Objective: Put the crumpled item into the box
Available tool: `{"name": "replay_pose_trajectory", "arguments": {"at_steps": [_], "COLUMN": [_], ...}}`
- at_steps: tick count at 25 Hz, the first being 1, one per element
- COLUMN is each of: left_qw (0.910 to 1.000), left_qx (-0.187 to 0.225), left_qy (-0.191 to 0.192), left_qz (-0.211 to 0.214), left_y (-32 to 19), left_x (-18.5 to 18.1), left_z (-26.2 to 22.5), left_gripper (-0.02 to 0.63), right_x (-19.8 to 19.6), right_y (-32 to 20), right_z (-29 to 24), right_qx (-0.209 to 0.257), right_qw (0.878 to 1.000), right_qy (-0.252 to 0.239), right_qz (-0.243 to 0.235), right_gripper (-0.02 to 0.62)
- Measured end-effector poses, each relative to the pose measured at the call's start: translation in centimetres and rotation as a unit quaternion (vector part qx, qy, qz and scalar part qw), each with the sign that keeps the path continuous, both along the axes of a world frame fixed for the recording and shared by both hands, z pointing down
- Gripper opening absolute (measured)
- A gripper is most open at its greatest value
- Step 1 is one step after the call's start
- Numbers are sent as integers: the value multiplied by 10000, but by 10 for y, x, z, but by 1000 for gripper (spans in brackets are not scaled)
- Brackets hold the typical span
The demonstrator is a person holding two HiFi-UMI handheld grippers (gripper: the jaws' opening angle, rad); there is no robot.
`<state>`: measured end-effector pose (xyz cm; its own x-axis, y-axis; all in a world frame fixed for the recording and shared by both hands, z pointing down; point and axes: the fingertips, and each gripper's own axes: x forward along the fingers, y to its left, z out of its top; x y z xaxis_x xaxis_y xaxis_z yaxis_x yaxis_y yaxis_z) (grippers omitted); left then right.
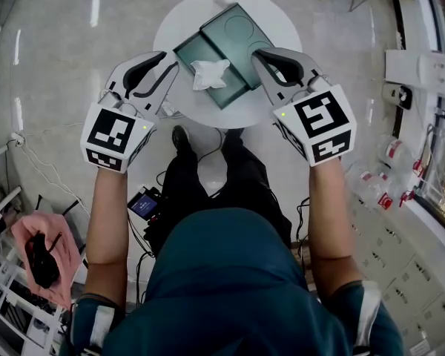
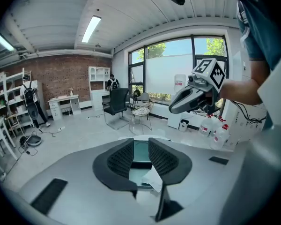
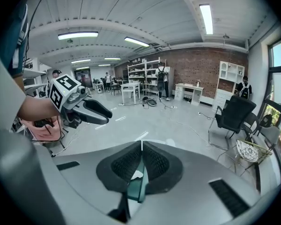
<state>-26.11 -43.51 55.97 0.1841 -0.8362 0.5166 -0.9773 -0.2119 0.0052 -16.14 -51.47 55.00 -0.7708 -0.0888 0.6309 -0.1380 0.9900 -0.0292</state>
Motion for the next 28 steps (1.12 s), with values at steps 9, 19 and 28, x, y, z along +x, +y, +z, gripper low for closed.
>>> {"name": "replay_pose_trajectory", "arguments": {"at_steps": [9,19,28], "left_qw": [9974,9896,9823], "left_qx": [658,1346,1774], "left_qy": [-218,-409,-525], "left_qz": [-175,-288,-293], "left_y": [36,82,117], "left_x": [-7,-25,-23], "left_z": [-98,-199,-262], "left_gripper": [98,75,63], "right_x": [6,-18,-21], "right_y": [29,67,108], "right_z": [-71,-183,-261], "right_qx": [189,677,1196], "right_qw": [9995,9923,9786], "right_qy": [-263,-1025,-1616], "right_qz": [21,-148,-447], "right_gripper": [39,39,37]}}
